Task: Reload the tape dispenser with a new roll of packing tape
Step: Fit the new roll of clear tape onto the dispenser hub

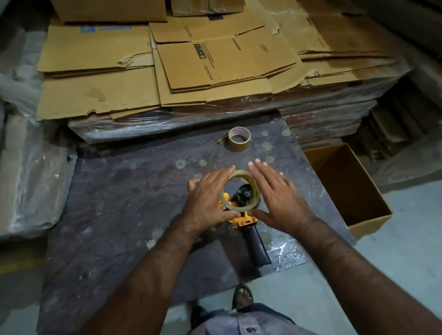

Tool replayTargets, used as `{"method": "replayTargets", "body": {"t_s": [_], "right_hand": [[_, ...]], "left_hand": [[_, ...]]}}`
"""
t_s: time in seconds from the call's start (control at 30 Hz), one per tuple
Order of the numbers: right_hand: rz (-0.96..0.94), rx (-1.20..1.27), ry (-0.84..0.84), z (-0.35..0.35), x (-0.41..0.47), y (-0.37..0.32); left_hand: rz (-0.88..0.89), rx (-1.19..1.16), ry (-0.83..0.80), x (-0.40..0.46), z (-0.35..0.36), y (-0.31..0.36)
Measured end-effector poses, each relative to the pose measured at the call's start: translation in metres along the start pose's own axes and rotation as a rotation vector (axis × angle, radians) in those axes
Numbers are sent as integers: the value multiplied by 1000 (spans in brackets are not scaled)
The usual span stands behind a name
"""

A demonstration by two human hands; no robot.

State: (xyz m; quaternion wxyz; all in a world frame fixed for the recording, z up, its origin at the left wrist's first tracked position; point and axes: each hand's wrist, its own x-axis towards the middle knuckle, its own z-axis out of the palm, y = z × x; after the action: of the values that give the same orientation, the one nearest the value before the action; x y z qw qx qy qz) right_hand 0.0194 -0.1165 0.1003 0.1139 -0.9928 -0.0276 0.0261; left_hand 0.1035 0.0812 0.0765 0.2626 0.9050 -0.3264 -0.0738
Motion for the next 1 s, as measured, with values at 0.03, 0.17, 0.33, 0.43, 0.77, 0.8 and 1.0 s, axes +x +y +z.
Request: {"method": "replayTargets", "body": {"t_s": [0.03,0.17,0.33,0.43,0.77,0.8,1.0], "right_hand": [[-3,4,-36,2,3,5],[-16,106,-81,21,18,32],[-9,211,-114,45,38,66],[9,291,-92,64,44,81],[206,647,-41,106,37,94],[194,651,-43,104,38,95],[139,585,-80,98,49,97]], "left_hand": [[-15,-22,-28,3,5,1],[-71,-66,-69,18,31,-1],[-207,44,-95,42,63,0],[-265,83,-83,53,84,0],[-359,-37,-54,47,103,-15],[-368,-30,-57,47,103,-17],[-386,-32,-93,54,101,-16]]}}
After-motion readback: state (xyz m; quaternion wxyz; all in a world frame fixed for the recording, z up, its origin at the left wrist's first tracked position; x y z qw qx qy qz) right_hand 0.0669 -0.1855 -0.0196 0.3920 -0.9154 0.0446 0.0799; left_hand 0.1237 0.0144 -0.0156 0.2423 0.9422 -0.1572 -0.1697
